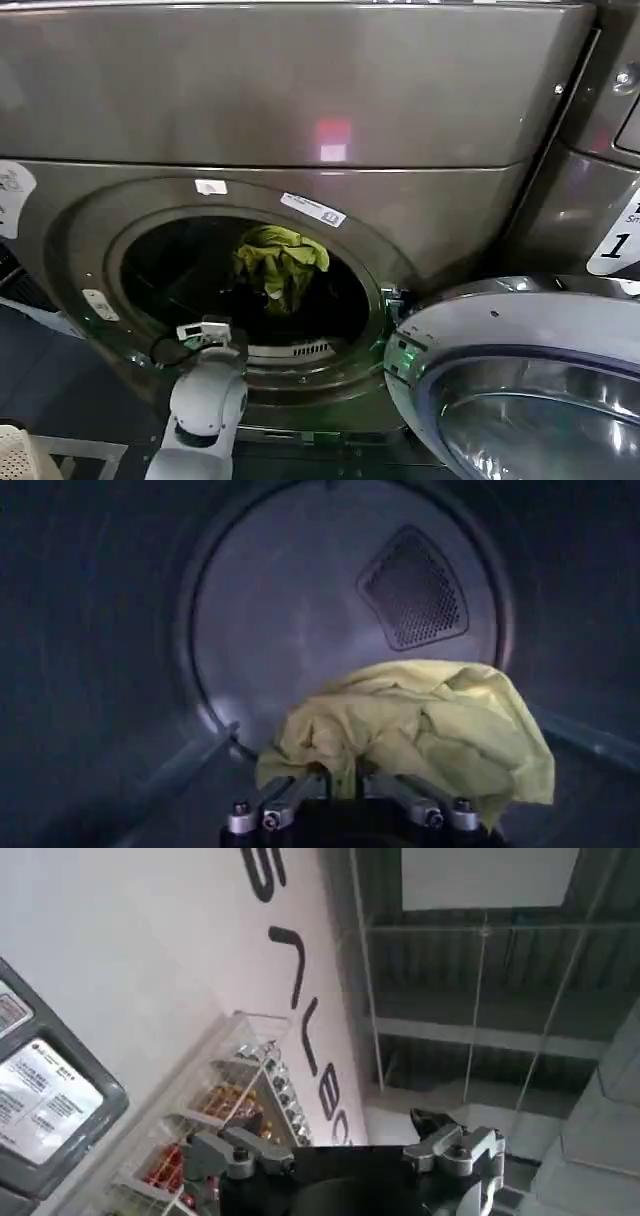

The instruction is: Grasp the clothes from the dryer.

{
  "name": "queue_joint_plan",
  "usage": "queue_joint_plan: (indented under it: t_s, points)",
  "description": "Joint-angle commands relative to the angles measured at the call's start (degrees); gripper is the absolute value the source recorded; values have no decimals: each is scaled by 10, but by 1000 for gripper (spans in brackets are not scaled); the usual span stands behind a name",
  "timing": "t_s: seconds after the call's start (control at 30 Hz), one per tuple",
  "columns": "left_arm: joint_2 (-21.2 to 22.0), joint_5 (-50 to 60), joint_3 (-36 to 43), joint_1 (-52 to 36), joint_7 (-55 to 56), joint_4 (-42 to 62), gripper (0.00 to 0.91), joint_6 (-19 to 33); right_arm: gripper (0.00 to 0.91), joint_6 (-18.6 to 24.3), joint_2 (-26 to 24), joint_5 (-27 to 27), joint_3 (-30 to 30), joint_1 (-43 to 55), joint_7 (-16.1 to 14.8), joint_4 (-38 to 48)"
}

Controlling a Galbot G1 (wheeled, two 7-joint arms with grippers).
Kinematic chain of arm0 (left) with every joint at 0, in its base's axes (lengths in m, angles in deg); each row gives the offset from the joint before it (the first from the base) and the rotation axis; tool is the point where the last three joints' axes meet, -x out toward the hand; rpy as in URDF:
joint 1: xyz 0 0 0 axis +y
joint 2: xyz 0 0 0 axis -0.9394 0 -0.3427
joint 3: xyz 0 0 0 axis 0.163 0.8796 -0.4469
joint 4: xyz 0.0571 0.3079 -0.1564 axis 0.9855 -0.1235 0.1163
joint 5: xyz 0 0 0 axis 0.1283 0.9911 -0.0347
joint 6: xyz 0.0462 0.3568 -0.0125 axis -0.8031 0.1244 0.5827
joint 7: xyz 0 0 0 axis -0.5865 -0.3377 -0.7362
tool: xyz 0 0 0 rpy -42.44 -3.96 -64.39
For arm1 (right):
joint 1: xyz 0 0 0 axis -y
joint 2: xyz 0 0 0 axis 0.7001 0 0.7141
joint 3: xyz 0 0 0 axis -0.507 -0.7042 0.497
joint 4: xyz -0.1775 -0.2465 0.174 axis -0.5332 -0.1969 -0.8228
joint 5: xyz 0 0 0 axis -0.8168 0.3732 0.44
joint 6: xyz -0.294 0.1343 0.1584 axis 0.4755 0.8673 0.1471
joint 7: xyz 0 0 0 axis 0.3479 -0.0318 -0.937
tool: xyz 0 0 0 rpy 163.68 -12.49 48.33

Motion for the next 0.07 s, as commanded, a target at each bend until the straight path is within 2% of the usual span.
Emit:
queue_joint_plan:
  t_s: [0.03,0.07]
  points:
    - [1,1,1,-1,-1,1,0,1,907,0,0,-1,0,0,-1,0]
    - [2,1,1,-1,-1,2,0,2,907,0,0,-1,1,0,0,0]
